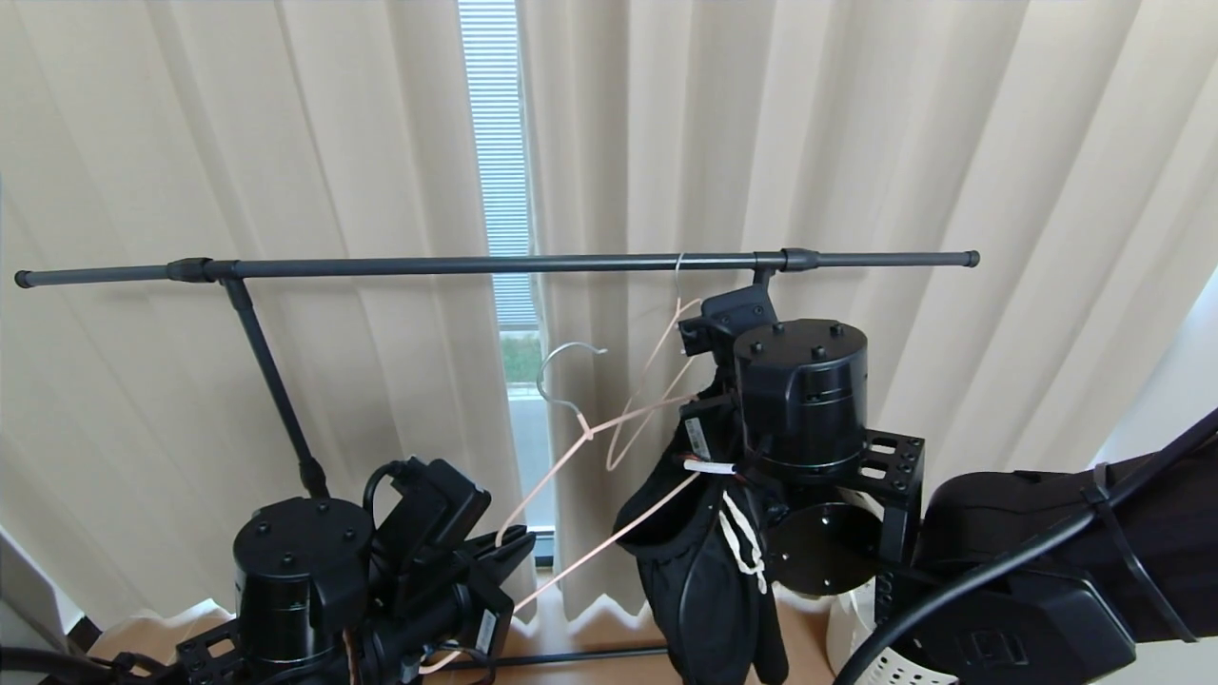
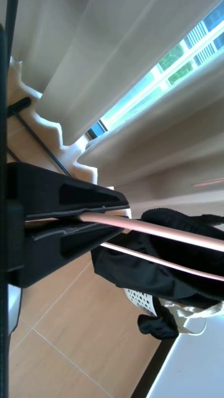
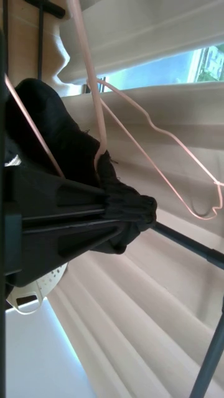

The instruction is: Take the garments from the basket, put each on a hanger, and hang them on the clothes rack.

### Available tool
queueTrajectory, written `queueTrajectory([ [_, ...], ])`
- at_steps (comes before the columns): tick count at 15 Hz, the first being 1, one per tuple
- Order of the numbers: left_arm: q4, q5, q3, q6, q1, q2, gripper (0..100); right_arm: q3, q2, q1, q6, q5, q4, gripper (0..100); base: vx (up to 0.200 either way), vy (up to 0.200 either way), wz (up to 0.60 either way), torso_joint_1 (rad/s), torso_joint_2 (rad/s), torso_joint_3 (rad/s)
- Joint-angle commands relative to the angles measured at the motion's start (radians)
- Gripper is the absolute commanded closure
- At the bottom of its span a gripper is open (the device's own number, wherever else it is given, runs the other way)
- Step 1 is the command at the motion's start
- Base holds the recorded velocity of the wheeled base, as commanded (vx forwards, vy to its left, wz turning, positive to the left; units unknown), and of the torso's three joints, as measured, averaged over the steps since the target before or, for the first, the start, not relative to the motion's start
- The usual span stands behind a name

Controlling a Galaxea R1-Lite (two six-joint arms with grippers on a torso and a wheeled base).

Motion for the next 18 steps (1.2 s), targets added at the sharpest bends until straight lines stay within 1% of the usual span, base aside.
queueTrajectory([
  [1, 0.0, 0.001, 0.0, 0.0, 0.0, 0.002, 100, 0.005, -0.017, 0.007, 0.0, 0.0, 0.0, 100, 0.0, 0.0, 0.0, 0.0, 0.0, 0.0],
  [7, 0.0, 0.001, 0.002, 0.001, -0.001, 0.002, 100, 0.019, -0.061, 0.07, 0.011, 0.006, 0.0, 100, 0.0, 0.0, 0.0, 0.0, 0.0, 0.0],
  [12, 0.0, 0.001, 0.002, 0.001, -0.001, 0.002, 100, 0.024, -0.057, 0.116, 0.026, 0.008, 0.0, 100, 0.0, 0.0, 0.0, 0.0, 0.0, 0.0],
  [16, 0.0, 0.001, 0.002, 0.0, -0.001, 0.002, 100, 0.025, -0.04, 0.157, 0.055, 0.014, 0.0, 100, 0.0, 0.0, 0.0, 0.0, 0.0, 0.0],
  [18, 0.0, 0.001, 0.002, 0.0, -0.001, 0.002, 100, 0.024, -0.041, 0.174, 0.071, 0.034, 0.0, 100, 0.0, 0.0, 0.0, 0.0, 0.0, 0.0],
])
